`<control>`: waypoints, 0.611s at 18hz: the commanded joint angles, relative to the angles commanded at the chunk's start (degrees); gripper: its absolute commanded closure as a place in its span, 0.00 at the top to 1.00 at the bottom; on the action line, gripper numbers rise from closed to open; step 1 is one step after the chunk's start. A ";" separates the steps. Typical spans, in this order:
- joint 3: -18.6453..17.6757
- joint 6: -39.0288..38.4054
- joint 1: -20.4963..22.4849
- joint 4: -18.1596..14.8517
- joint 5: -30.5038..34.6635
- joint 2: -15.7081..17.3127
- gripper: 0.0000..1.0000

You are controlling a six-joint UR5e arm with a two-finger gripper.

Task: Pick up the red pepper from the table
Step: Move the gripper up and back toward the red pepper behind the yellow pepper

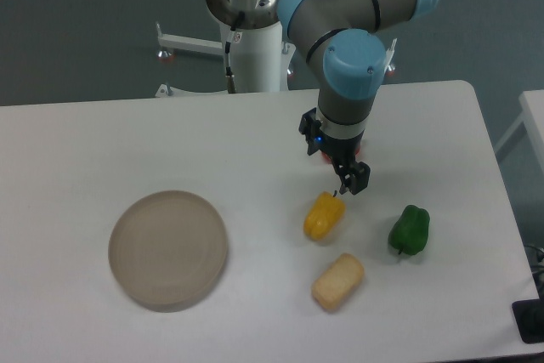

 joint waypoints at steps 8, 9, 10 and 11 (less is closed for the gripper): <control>-1.84 0.87 0.17 0.35 0.00 0.52 1.00; -2.45 1.05 0.18 0.35 0.00 0.96 1.00; -3.68 1.58 0.26 1.48 0.00 1.40 1.00; -4.91 2.10 0.35 2.54 0.09 2.02 1.00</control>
